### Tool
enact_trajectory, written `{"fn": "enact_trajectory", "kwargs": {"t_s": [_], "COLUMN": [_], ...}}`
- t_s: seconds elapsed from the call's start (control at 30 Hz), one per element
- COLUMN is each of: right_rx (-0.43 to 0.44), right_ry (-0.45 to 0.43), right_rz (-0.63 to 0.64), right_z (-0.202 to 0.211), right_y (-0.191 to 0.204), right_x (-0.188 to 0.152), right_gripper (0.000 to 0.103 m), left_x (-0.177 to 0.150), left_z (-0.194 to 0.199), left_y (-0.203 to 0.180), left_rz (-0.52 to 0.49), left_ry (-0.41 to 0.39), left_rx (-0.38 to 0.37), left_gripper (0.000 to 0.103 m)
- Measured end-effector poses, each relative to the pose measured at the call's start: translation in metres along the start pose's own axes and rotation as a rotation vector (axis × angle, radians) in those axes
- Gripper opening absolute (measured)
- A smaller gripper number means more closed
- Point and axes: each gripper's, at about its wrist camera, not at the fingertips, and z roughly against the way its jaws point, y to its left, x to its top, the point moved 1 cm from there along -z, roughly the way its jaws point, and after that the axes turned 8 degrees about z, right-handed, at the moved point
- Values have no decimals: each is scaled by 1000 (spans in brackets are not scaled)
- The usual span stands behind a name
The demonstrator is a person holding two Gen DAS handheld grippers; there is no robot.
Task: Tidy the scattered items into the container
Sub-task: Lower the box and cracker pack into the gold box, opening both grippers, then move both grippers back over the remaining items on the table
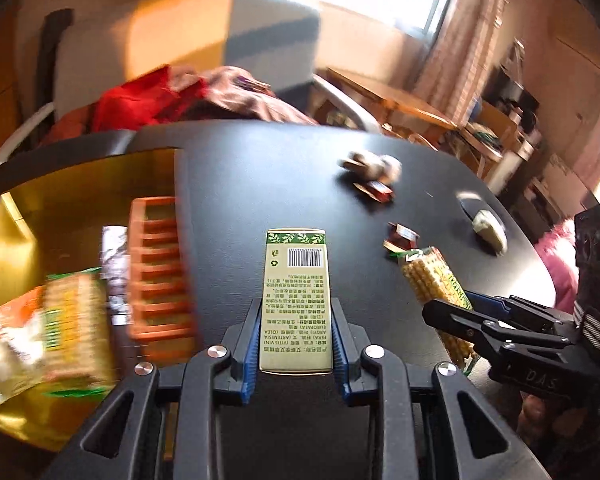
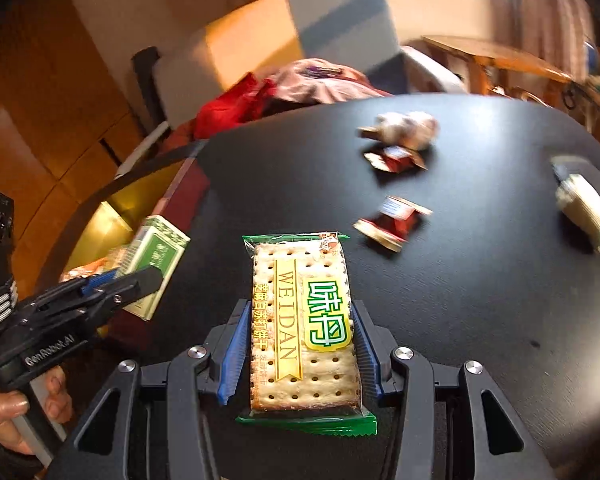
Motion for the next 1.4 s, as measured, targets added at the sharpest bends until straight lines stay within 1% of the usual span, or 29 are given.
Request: {"fn": "enact_trajectory", "kwargs": {"t_s": [0.13, 0.2, 0.3, 0.47, 0.53, 0.67, 0.73, 0.8, 0.9, 1.03, 1.1, 1.2, 1.23, 1.27, 1.4], "right_rx": [100, 135, 176, 197, 197, 205, 222, 235, 264, 255, 241, 204, 187, 160, 68], "right_ry": [-13, -10, 7, 63, 97, 162, 176, 167, 151, 107, 79, 40, 29, 20, -7], "right_rz": [109, 171, 231, 292, 295, 257, 229, 215, 174, 137, 95, 15, -9, -39, -159], "right_z": [-16, -27, -46, -82, -98, -128, -133, -130, -117, -92, -79, -59, -53, -47, -21], "right_y": [60, 91, 130, 179, 189, 199, 198, 194, 184, 165, 148, 112, 101, 85, 23], "right_x": [30, 44, 61, 77, 78, 76, 75, 73, 71, 63, 58, 48, 44, 39, 18], "right_gripper": [49, 49, 49, 49, 49, 50, 50, 50, 52, 52, 53, 55, 58, 60, 61], "left_x": [5, 7, 11, 14, 13, 15, 17, 15, 13, 13, 14, 16, 18, 18, 20], "left_z": [25, 35, 45, 40, 35, 21, 17, 22, 34, 51, 56, 59, 59, 57, 47], "left_y": [44, 71, 109, 159, 168, 176, 180, 178, 174, 166, 158, 136, 128, 116, 63], "left_rz": [60, 103, 160, 212, 219, 214, 224, 229, 237, 236, 229, 194, 180, 162, 68], "left_ry": [-62, -91, -109, -83, -70, -59, -51, -64, -101, -145, -155, -159, -160, -153, -118], "left_rx": [92, 138, 209, 283, 282, 308, 309, 298, 286, 287, 273, 239, 227, 206, 113], "left_gripper": [30, 30, 30, 30, 30, 30, 30, 30, 31, 35, 36, 37, 37, 38, 41]}}
